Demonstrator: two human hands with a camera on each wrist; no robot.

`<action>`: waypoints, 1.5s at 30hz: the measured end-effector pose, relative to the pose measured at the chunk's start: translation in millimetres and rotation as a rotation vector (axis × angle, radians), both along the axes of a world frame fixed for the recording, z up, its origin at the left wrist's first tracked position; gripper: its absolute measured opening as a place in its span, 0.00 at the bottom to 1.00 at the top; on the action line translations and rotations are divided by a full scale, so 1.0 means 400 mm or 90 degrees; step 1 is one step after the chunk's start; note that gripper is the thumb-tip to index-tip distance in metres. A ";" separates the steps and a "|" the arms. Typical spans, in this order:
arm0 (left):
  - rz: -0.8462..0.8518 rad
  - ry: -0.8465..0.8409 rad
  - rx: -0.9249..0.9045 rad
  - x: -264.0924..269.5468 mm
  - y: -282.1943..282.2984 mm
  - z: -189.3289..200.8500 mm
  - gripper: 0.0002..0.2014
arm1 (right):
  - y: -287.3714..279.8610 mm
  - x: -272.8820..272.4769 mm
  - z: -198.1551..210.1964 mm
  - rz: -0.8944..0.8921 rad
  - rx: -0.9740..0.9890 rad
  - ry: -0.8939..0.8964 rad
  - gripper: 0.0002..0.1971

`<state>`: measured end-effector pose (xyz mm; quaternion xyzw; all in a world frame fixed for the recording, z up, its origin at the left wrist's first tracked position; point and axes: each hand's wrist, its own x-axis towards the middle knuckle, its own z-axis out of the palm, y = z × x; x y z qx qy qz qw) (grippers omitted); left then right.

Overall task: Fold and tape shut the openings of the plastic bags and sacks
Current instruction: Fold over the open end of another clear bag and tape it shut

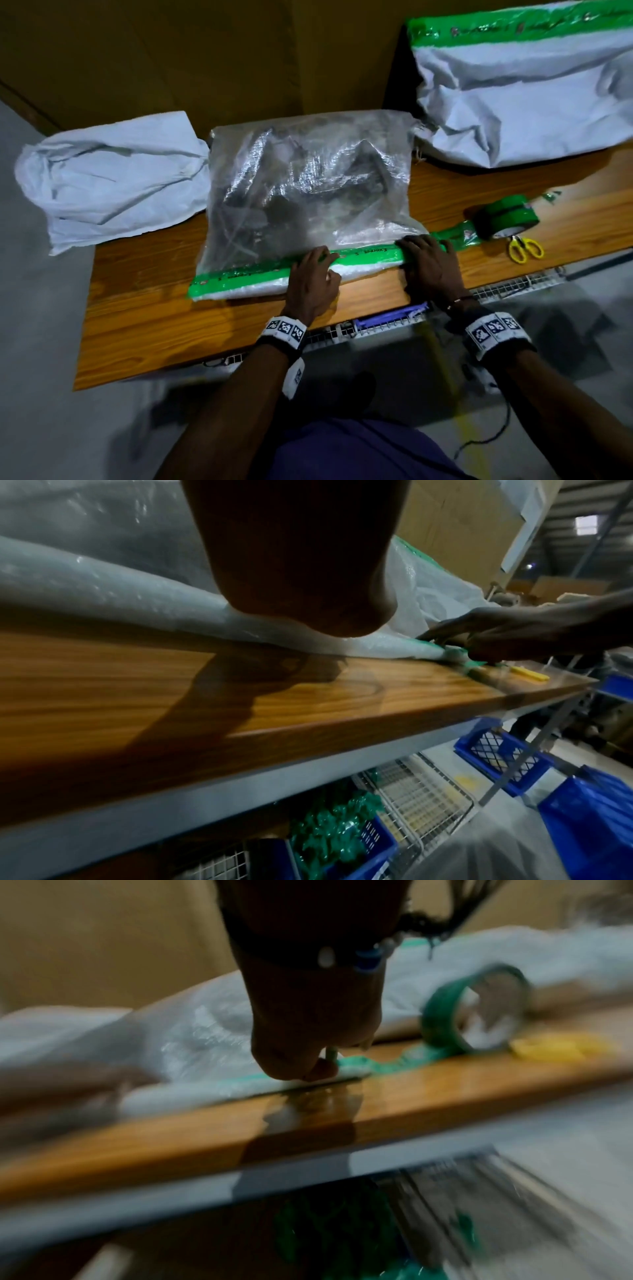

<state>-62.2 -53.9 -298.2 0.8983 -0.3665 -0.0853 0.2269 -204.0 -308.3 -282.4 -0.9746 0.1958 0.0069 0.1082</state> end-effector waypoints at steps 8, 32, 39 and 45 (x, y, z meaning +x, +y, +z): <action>-0.183 -0.019 0.002 -0.053 -0.145 0.003 0.30 | 0.037 0.006 -0.043 0.049 0.093 -0.127 0.32; -0.293 -0.070 0.083 -0.116 -0.263 -0.051 0.36 | -0.038 -0.061 -0.094 0.012 0.070 -0.055 0.40; -0.308 -0.086 0.074 -0.052 -0.121 -0.041 0.37 | -0.103 -0.100 -0.074 0.147 0.070 -0.026 0.42; -0.210 -0.097 0.131 -0.054 0.018 -0.048 0.38 | -0.093 -0.104 -0.074 0.148 0.075 -0.054 0.43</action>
